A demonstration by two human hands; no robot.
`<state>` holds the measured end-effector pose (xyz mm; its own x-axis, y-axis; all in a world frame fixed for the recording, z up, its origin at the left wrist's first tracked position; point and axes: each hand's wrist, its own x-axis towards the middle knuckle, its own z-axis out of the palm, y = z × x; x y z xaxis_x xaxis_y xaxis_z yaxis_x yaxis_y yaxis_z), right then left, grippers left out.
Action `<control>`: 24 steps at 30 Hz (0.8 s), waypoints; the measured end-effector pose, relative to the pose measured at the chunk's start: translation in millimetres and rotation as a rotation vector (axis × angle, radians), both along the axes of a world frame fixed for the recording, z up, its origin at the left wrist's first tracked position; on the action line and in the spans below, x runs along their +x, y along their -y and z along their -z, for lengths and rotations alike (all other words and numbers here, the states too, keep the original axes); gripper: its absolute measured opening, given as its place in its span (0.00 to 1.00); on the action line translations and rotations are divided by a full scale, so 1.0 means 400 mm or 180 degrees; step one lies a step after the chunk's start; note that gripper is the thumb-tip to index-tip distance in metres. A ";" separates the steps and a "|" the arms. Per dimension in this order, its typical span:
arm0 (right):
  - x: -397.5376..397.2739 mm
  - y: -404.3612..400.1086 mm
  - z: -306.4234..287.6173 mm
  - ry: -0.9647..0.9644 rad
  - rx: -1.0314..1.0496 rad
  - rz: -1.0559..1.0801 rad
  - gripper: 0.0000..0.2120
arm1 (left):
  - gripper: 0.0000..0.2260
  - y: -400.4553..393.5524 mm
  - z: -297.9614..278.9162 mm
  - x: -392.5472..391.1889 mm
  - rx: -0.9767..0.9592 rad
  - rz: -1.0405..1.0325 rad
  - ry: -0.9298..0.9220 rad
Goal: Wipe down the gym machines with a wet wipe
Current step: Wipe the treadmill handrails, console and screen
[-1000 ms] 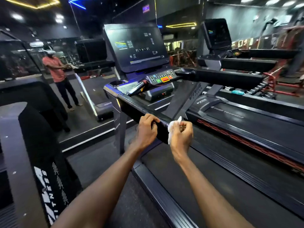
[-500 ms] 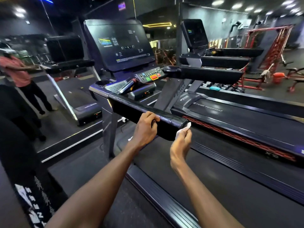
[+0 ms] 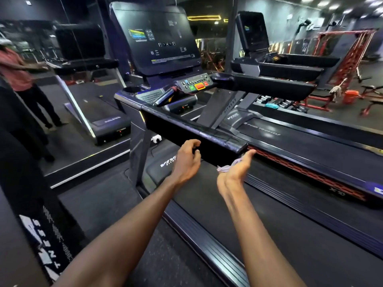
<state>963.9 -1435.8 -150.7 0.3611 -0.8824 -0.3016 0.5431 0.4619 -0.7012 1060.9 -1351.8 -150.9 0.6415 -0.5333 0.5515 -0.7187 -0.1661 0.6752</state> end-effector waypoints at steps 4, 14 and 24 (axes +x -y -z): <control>-0.014 0.007 -0.012 0.0342 0.0385 -0.0125 0.26 | 0.13 -0.012 0.015 0.009 -0.0099 -0.0128 -0.0425; -0.026 0.007 0.028 0.1125 0.1263 -0.0921 0.45 | 0.10 0.000 0.085 -0.002 0.0197 -0.0180 -0.2339; -0.040 0.045 0.070 -0.0440 0.0480 -0.0984 0.39 | 0.42 0.112 0.045 -0.140 -0.1722 0.0623 -0.5680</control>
<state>947.9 -1453.9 -178.7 0.5504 -0.6800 -0.4845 0.2667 0.6930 -0.6698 1004.9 -1396.5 -168.9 0.5370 -0.6801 -0.4990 0.8197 0.2811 0.4991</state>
